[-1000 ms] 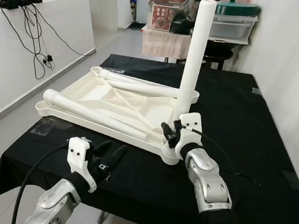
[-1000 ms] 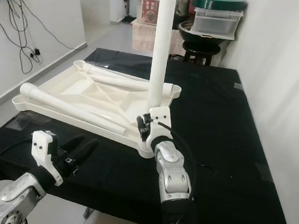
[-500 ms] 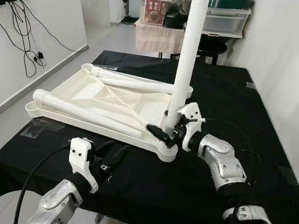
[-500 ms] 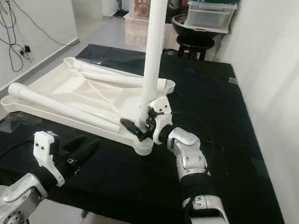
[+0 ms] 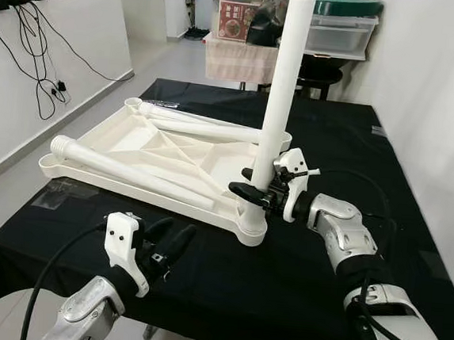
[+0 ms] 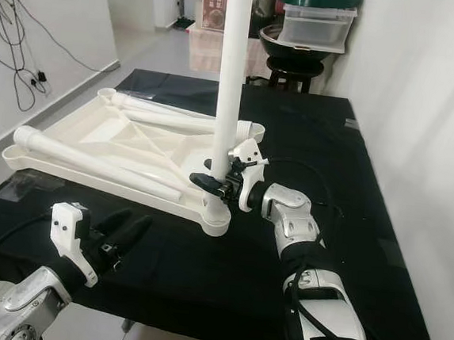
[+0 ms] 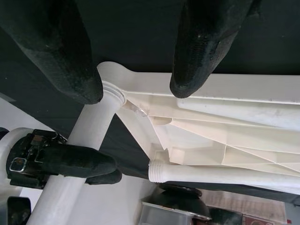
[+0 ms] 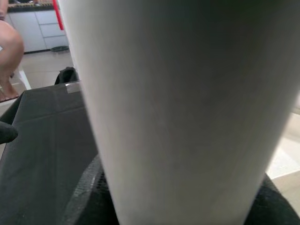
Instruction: Building children table
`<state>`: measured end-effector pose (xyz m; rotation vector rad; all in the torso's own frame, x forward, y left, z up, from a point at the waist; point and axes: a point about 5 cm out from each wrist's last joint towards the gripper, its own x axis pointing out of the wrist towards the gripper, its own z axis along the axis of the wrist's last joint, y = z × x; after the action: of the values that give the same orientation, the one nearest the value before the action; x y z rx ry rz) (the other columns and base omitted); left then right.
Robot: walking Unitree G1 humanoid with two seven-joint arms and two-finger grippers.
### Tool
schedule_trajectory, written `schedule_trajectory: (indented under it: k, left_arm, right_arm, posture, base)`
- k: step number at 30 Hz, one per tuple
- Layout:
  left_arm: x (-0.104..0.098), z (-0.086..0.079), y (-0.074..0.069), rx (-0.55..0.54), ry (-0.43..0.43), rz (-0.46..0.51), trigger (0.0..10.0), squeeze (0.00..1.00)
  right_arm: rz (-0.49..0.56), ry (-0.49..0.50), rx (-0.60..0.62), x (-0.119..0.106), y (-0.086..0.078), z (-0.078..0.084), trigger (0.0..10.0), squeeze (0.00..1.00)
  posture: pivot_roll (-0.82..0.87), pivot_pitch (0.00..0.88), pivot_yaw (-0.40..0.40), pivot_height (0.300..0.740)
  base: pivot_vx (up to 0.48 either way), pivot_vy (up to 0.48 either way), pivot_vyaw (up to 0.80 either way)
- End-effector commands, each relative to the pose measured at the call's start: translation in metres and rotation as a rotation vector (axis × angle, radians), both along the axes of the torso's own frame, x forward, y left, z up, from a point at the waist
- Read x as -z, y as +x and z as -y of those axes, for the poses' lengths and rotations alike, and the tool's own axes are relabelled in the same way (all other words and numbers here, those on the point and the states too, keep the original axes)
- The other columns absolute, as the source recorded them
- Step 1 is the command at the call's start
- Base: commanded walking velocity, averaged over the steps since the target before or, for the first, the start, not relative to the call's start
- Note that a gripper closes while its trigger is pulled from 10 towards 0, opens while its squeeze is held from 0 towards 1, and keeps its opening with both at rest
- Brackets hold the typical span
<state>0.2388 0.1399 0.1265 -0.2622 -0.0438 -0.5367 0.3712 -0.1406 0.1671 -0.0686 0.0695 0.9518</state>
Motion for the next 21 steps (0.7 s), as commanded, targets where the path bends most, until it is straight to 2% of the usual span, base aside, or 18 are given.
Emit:
schedule_trajectory:
  k: [1, 5, 6, 7, 8, 9, 10, 11, 12, 13, 14, 17, 20, 21]
  left_arm:
    - [-0.001, -0.001, -0.001, 0.002, 0.007, -0.004, 10.0, 0.00]
    - [-0.001, -0.001, -0.001, 0.002, 0.008, -0.004, 10.0, 0.00]
    - [-0.001, -0.001, -0.001, 0.000, 0.007, -0.003, 10.0, 0.00]
    - [-0.001, -0.001, -0.001, 0.000, 0.007, -0.003, 10.0, 0.00]
    - [-0.002, -0.002, -0.001, -0.002, 0.007, -0.002, 10.0, 0.00]
    - [-0.002, -0.004, -0.001, -0.005, 0.007, 0.000, 10.0, 0.00]
    - [-0.002, -0.004, -0.001, -0.005, 0.007, 0.000, 10.0, 0.00]
    - [-0.003, -0.005, 0.000, -0.006, 0.007, 0.001, 10.0, 0.00]
    - [-0.003, -0.006, 0.000, -0.007, 0.007, 0.002, 10.0, 0.00]
    - [-0.003, -0.006, 0.000, -0.007, 0.007, 0.002, 10.0, 0.00]
    - [-0.003, -0.007, 0.001, -0.007, 0.008, 0.002, 10.0, 0.00]
    - [-0.002, -0.007, 0.002, -0.003, 0.007, -0.001, 10.0, 0.00]
    - [-0.001, -0.006, 0.005, 0.012, 0.016, -0.001, 10.0, 0.00]
    - [-0.001, -0.006, 0.005, 0.012, 0.016, -0.001, 10.0, 0.00]
  right_arm:
    - [-0.024, 0.028, -0.006, 0.005, 0.000, 0.001, 0.0, 0.00]
    - [-0.010, 0.018, 0.028, 0.008, -0.003, 0.006, 0.0, 0.00]
    - [-0.042, -0.006, 0.099, 0.017, -0.006, 0.007, 0.0, 0.00]
    - [-0.042, -0.006, 0.099, 0.017, -0.006, 0.007, 0.0, 0.00]
    - [-0.067, -0.059, 0.241, 0.028, -0.010, 0.008, 0.0, 0.00]
    - [-0.087, -0.044, 0.551, 0.036, -0.017, 0.010, 0.0, 0.00]
    - [-0.087, -0.044, 0.551, 0.036, -0.017, 0.010, 0.0, 0.00]
    - [-0.109, -0.037, 0.788, 0.041, -0.027, 0.017, 0.0, 0.00]
    - [-0.154, -0.024, 0.841, 0.049, -0.048, 0.008, 0.0, 0.00]
    - [-0.154, -0.024, 0.841, 0.049, -0.048, 0.008, 0.0, 0.00]
    - [-0.130, -0.047, 0.805, 0.049, -0.060, -0.003, 0.0, 0.00]
    - [-0.120, -0.056, 0.771, 0.047, -0.060, -0.006, 0.0, 0.00]
    - [-0.101, -0.093, 0.694, 0.048, -0.046, -0.013, 0.0, 0.00]
    - [-0.101, -0.093, 0.694, 0.048, -0.046, -0.013, 0.0, 0.00]
  posture:
    - [0.04, 0.001, -0.004, 0.740]
    - [0.04, 0.001, -0.009, 0.740]
    - [0.03, 0.008, -0.014, 0.740]
    - [0.03, 0.008, -0.014, 0.740]
    - [0.03, 0.008, -0.014, 0.740]
    - [0.02, 0.018, -0.016, 0.740]
    - [0.02, 0.018, -0.016, 0.740]
    - [0.02, 0.018, -0.016, 0.740]
    - [0.01, 0.026, 0.001, 0.740]
    - [0.01, 0.026, 0.001, 0.740]
    - [-0.01, 0.014, 0.017, 0.740]
    - [-0.01, 0.003, 0.018, 0.740]
    - [0.01, 0.000, -0.001, 0.740]
    - [0.01, 0.000, -0.001, 0.740]
  base:
    - [0.000, 0.000, 0.00]
    - [0.000, 0.000, 0.00]
    - [0.000, 0.000, 0.00]
    - [0.000, 0.000, 0.00]
    - [0.000, 0.000, 0.00]
    - [0.000, 0.000, 0.00]
    - [0.000, 0.000, 0.00]
    - [0.000, 0.000, 0.00]
    - [0.000, 0.000, 0.00]
    - [0.000, 0.000, 0.00]
    - [0.000, 0.000, 0.00]
    - [0.000, 0.000, 0.00]
    - [0.000, 0.000, 0.00]
    - [0.000, 0.000, 0.00]
